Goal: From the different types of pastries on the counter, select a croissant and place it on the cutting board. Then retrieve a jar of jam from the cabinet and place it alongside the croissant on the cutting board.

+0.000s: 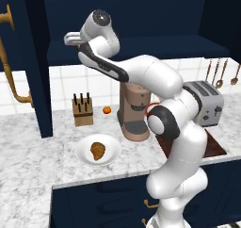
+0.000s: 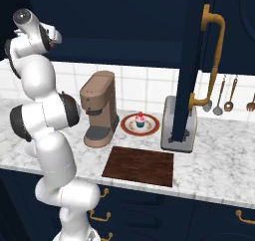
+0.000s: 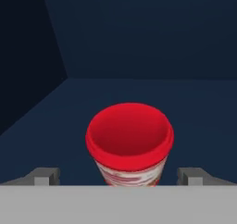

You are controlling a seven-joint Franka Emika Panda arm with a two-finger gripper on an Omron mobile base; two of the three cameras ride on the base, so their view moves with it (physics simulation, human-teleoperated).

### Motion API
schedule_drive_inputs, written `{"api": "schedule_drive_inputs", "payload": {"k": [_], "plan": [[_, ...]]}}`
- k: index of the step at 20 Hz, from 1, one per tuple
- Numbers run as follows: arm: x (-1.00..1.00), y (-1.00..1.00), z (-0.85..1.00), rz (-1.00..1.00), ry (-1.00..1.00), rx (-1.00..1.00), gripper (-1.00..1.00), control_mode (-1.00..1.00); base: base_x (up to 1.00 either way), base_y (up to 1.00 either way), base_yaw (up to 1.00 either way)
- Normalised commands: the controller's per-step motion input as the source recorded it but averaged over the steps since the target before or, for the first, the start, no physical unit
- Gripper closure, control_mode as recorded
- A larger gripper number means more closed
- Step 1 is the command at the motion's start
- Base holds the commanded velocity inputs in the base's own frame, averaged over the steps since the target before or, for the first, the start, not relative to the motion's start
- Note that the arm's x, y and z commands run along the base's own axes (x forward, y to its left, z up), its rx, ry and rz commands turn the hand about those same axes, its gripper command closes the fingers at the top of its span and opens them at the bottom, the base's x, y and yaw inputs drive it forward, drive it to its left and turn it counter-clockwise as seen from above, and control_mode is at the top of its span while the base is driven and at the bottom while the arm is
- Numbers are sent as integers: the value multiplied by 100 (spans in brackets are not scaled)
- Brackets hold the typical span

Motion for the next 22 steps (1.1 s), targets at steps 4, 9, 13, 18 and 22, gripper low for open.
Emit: {"api": "schedule_drive_inputs", "payload": {"k": [4, 9, 13, 18, 22], "plan": [[44, 0, -2, 0, 0, 0, -100, -100, 0, 0, 0], [21, 6, 0, 0, 0, 0, 100, -100, 0, 0, 0], [0, 14, 0, 0, 0, 0, 100, -100, 0, 0, 0], [-12, 1, 0, 0, 0, 0, 100, -100, 0, 0, 0], [-48, 0, 0, 0, 0, 0, 100, -100, 0, 0, 0]]}}
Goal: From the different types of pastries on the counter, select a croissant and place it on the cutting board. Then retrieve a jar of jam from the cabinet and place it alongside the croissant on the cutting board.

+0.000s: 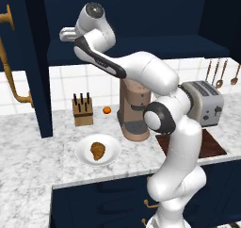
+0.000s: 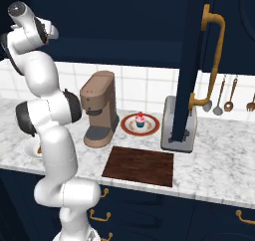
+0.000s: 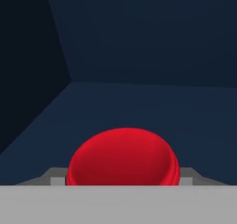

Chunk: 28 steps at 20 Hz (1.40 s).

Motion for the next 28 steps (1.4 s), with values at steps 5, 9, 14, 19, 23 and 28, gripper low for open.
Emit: {"api": "schedule_drive_inputs", "payload": {"k": [5, 9, 14, 19, 23, 28], "plan": [[-64, -2, 0, 0, 0, 0, 100, -100, 0, 0, 0], [-55, -10, 0, 0, 0, 0, 100, -100, 0, 0, 0], [-47, -29, 0, 0, 0, 0, 100, -100, 0, 0, 0], [-70, -40, 0, 0, 0, 0, 100, -100, 0, 0, 0], [-93, -39, 0, 1, 0, 0, 100, -100, 0, 0, 0], [-90, -37, 0, 0, 0, 0, 100, -100, 0, 0, 0]]}}
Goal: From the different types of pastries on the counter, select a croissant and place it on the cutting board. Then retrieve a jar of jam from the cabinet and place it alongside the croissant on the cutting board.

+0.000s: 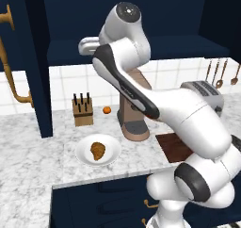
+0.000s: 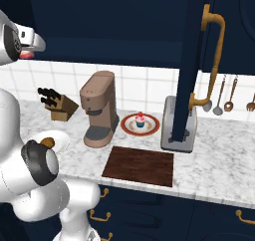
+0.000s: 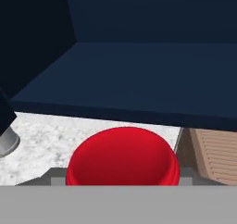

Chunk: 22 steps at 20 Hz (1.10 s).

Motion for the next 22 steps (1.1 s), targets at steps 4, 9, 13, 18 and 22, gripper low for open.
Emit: {"api": "schedule_drive_inputs", "payload": {"k": [4, 9, 13, 18, 22], "plan": [[-55, -50, -7, 0, 2, 0, 100, -100, 0, 0, 0], [-51, -64, -7, 0, 1, 0, 100, -100, 0, 0, 0], [-47, -68, -11, 0, 5, 0, 100, -100, 0, 0, 0], [-27, -47, -25, 0, 4, 0, 100, -100, 0, 0, 0], [0, -14, -43, 0, 5, 0, 100, -100, 0, 0, 0]]}}
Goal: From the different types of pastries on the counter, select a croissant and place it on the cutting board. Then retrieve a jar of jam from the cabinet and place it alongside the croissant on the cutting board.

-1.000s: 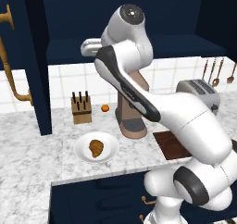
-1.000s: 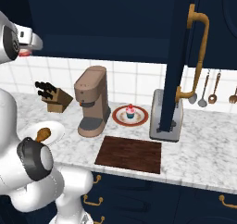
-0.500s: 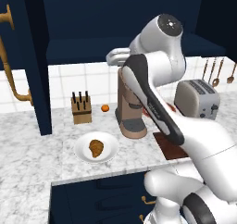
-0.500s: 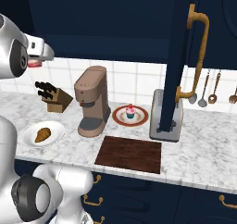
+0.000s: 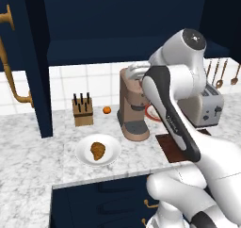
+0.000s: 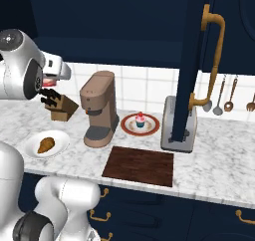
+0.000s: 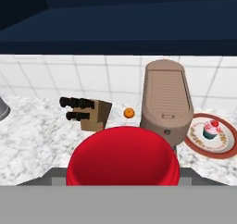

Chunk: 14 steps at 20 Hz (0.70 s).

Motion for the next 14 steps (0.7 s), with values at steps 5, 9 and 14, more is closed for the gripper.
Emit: {"api": "schedule_drive_inputs", "payload": {"k": [5, 9, 14], "plan": [[-17, -28, -18, 2, 10, -1, 100, -100, 0, 0, 0], [-20, -34, -26, -6, 4, -8, 100, -100, 0, 0, 0], [0, -1, -40, -43, 1, -11, 100, -100, 0, 0, 0]]}}
